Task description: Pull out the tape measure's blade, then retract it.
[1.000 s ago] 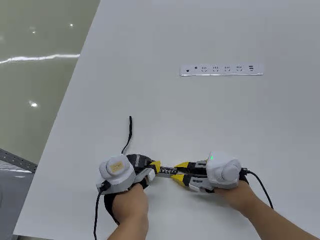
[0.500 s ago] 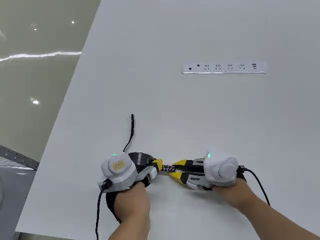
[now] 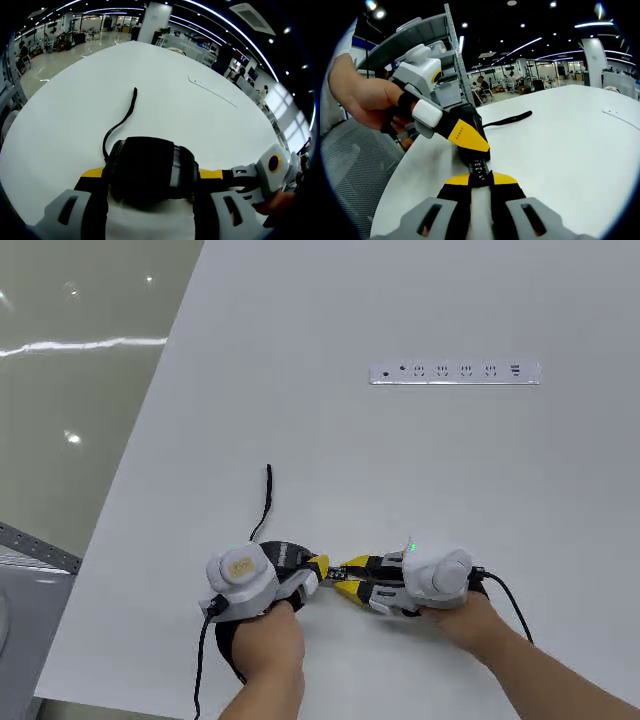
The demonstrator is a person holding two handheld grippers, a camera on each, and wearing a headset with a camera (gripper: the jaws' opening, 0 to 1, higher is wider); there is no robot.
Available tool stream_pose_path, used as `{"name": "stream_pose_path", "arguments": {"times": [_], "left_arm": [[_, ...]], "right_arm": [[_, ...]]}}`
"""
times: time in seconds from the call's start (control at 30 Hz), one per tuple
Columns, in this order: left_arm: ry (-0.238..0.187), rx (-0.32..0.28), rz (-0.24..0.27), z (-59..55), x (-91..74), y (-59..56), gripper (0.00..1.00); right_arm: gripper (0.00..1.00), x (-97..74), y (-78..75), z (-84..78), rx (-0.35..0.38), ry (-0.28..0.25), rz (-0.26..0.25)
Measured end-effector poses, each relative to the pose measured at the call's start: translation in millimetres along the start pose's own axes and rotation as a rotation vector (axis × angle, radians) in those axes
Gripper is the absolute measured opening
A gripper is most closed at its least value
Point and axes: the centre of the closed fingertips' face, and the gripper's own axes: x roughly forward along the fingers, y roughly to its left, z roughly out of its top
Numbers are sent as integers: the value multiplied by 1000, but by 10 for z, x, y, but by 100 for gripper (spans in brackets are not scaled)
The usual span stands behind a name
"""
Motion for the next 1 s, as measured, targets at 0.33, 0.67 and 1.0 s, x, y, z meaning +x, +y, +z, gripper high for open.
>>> {"name": "stream_pose_path", "arguments": {"times": [0.33, 0.67, 1.0], "left_arm": [[5, -4, -9, 3, -3, 2, 67], [4, -6, -14, 2, 0, 5, 67], [5, -5, -15, 4, -3, -1, 68]], "right_arm": [[13, 155, 36, 38, -17, 5, 13], [13, 206, 46, 63, -30, 9, 27], [14, 212, 38, 59, -45, 11, 32]]}}
